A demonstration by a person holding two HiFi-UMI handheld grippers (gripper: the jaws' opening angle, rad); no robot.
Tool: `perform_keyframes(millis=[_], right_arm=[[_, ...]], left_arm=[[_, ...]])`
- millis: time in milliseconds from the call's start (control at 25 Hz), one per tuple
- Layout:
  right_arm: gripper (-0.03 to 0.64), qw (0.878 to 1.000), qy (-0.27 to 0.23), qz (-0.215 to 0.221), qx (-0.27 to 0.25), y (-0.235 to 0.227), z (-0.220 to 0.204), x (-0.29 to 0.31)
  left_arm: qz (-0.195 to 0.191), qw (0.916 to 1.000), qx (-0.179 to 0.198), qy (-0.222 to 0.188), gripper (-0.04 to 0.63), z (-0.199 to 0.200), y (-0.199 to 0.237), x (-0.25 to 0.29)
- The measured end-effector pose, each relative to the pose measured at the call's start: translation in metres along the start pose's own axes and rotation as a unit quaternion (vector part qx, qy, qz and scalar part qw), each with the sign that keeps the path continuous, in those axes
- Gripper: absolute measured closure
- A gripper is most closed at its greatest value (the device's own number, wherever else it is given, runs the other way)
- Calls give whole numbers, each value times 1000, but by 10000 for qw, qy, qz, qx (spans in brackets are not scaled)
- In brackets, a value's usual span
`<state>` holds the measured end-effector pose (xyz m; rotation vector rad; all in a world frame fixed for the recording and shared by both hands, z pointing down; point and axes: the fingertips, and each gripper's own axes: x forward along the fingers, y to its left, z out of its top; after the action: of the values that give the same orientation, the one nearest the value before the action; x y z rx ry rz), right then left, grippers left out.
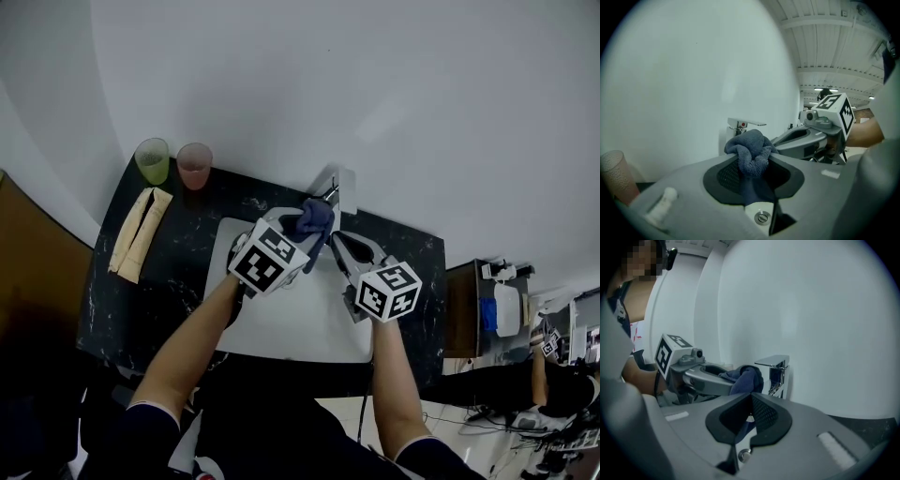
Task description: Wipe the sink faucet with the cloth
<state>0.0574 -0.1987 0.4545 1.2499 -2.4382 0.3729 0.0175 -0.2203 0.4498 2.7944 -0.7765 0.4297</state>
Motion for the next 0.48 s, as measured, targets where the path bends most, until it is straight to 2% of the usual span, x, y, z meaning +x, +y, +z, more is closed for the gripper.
perform_keyframes(millis=[240,480], right_arm=[[612,10000,37,37,-75,1,0,0],[612,9999,12,86,-80,2,-1,0]], left_arm=[[231,9976,-63,-648,482,46,19,-1],[201,9973,-8,-713,482,64,33,22]])
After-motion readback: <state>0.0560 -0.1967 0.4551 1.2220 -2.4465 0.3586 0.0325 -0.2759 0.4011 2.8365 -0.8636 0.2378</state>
